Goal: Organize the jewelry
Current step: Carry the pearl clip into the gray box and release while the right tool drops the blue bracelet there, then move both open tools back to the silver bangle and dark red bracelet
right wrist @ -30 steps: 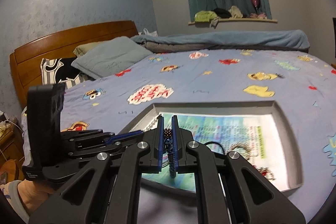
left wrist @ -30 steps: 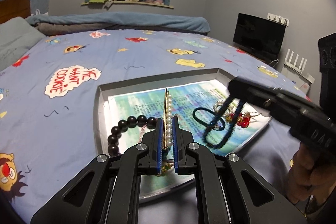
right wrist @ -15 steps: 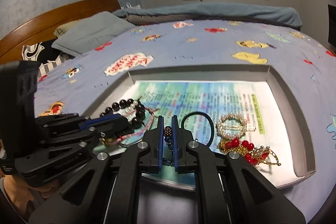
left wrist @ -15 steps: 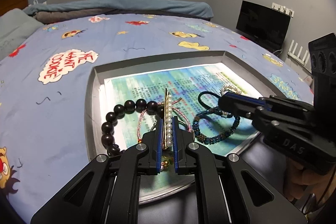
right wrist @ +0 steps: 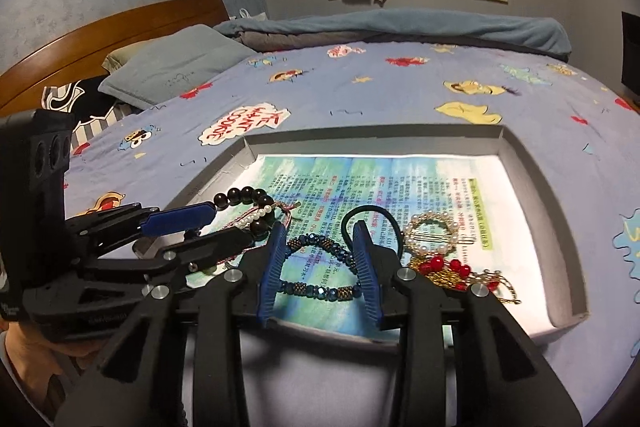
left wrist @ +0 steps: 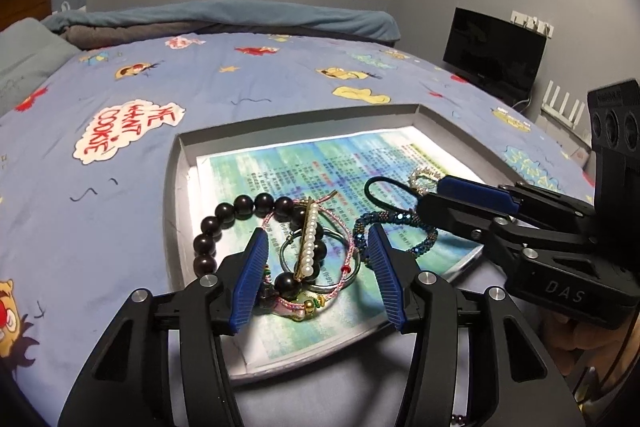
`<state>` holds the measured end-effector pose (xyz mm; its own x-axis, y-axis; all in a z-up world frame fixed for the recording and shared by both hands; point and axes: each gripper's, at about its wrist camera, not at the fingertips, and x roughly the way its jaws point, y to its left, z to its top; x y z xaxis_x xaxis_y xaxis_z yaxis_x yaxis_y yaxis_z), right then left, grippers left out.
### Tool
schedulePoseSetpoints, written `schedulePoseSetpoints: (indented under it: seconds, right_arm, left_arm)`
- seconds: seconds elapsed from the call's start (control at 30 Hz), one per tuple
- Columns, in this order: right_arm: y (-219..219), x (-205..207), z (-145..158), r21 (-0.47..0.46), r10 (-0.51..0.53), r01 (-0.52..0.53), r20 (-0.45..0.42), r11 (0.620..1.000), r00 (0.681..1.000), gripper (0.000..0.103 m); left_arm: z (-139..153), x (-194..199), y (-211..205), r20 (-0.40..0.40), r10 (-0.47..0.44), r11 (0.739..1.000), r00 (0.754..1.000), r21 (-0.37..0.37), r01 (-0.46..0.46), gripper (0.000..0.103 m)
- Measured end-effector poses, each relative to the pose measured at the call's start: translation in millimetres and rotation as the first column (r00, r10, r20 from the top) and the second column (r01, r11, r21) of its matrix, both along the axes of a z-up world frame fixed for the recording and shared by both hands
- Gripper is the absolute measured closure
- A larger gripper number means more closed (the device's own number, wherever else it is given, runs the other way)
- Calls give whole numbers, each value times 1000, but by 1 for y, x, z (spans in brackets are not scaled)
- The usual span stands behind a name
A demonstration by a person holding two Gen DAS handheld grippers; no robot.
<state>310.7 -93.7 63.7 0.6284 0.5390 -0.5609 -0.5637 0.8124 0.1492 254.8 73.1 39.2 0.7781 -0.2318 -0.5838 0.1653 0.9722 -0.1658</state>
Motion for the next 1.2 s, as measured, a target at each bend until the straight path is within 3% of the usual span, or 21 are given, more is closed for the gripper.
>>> schedulePoseSetpoints:
  seconds: [0.27, 0.37, 0.4, 0.43, 0.6, 1.07, 1.2]
  right_arm:
    - [-17, -18, 5, 13, -8, 7, 52, 1000, 999, 51]
    - [-22, -27, 7, 21, -5, 3, 72, 1000, 997, 50]
    - [-23, -29, 7, 22, -3, 1, 79, 1000, 997, 50]
    - [-24, -32, 7, 22, -1, -1, 83, 1000, 997, 50]
    - [-27, -42, 7, 7, 7, -8, 102, 1000, 995, 44]
    - [-38, -59, 2, 0, 6, -6, 113, 1000, 994, 23]
    - [-39, -62, 2, -2, 13, -13, 116, 1000, 993, 22]
  left_arm:
    - [5, -14, 5, 22, -5, 1000, 1000, -16, 5, 50]
    - [5, -23, 5, 32, -12, 1000, 999, -3, 12, 50]
    - [4, -28, 7, 35, -9, 1000, 999, 0, 9, 47]
    - [5, -32, 8, 40, -6, 1000, 999, -2, 6, 36]
    - [8, -52, 16, 80, 10, 1000, 997, -12, -9, 26]
    - [4, -80, 44, 95, 55, 998, 994, -38, -52, 24]
    - [1, -89, 43, 88, 36, 999, 995, -38, -32, 24]
